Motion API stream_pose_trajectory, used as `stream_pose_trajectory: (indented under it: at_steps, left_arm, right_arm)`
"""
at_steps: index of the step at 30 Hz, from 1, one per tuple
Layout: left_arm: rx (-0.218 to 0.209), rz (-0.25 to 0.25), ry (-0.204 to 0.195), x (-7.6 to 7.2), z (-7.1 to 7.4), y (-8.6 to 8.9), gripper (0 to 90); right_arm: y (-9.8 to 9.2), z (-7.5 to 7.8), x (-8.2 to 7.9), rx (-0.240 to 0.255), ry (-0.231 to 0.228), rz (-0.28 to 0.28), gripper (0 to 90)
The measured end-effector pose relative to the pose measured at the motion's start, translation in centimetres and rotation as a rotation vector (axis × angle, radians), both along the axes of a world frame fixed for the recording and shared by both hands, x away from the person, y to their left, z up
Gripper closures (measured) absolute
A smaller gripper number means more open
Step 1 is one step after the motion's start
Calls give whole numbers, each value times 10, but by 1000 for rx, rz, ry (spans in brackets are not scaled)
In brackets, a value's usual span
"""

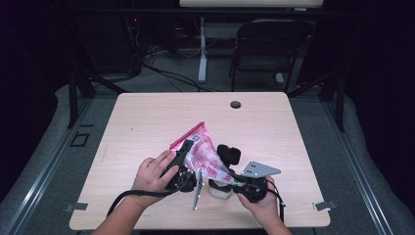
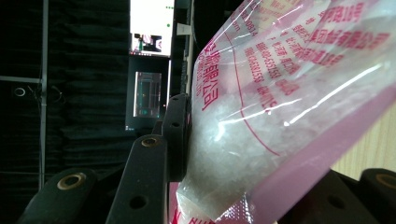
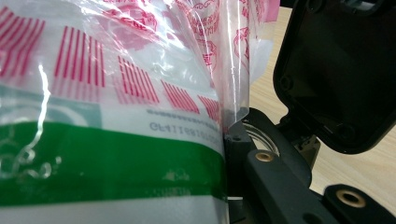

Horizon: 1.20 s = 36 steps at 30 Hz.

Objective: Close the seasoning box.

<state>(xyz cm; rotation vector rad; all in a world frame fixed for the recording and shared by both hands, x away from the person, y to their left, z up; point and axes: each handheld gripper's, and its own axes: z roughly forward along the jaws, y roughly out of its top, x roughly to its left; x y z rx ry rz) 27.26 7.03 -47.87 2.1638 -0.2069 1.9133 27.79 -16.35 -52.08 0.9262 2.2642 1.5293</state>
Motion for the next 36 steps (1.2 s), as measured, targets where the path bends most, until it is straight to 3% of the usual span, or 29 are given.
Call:
stream_pose_trajectory:
  at_steps: [36]
  left_arm:
    - [-4,-2,3,-1,2,0,680]
  right_arm:
    - [2,-2,1,-4,6,6,879]
